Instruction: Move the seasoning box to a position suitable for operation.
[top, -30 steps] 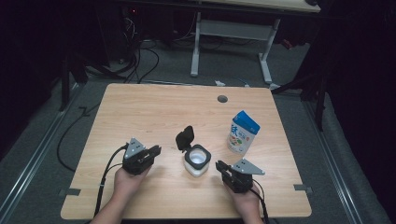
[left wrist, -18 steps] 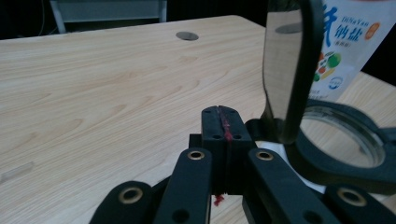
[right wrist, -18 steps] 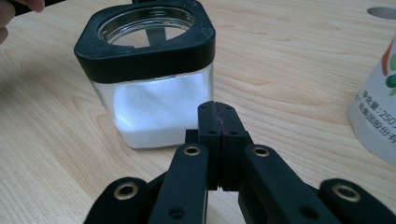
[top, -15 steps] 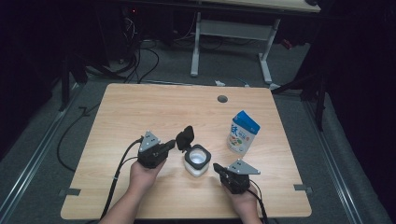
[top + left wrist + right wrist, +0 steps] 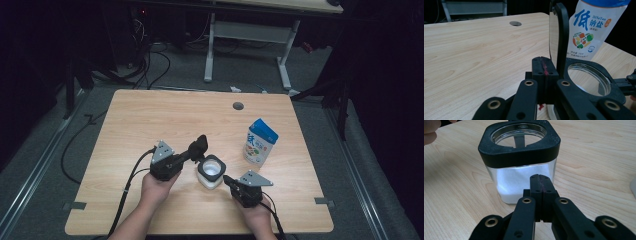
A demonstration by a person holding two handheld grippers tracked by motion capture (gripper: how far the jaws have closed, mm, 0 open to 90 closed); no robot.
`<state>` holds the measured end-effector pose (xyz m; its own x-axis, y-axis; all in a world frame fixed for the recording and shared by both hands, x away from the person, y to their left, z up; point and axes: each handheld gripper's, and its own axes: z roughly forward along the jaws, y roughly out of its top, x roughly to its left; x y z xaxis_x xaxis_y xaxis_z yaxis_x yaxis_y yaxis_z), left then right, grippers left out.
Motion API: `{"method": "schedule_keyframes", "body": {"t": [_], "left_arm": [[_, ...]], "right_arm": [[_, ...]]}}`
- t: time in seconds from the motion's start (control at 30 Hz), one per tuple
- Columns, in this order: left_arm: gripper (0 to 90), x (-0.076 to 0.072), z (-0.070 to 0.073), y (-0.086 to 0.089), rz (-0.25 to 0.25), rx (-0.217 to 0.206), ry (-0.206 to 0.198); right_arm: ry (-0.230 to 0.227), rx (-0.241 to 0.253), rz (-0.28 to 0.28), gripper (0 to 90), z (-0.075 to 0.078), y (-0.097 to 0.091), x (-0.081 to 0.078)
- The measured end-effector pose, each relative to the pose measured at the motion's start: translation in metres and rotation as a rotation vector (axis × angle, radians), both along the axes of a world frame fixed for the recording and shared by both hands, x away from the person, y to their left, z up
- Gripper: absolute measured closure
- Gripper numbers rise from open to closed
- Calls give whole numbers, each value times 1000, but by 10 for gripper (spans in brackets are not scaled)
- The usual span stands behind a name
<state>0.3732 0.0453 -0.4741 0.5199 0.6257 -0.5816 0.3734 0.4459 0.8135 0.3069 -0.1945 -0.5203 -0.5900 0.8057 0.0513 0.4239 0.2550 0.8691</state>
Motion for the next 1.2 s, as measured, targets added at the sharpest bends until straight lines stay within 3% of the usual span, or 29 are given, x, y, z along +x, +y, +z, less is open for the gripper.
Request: {"method": "schedule_keyframes", "body": {"t": [0.73, 1.2], "left_arm": [[899, -11, 0, -4, -23, -4, -13], [899, -21, -1, -15, -73, 7, -19]], "right_arm": [[1, 7, 3, 900, 0, 1, -1], [5, 5, 3, 900, -1, 1, -1]]}}
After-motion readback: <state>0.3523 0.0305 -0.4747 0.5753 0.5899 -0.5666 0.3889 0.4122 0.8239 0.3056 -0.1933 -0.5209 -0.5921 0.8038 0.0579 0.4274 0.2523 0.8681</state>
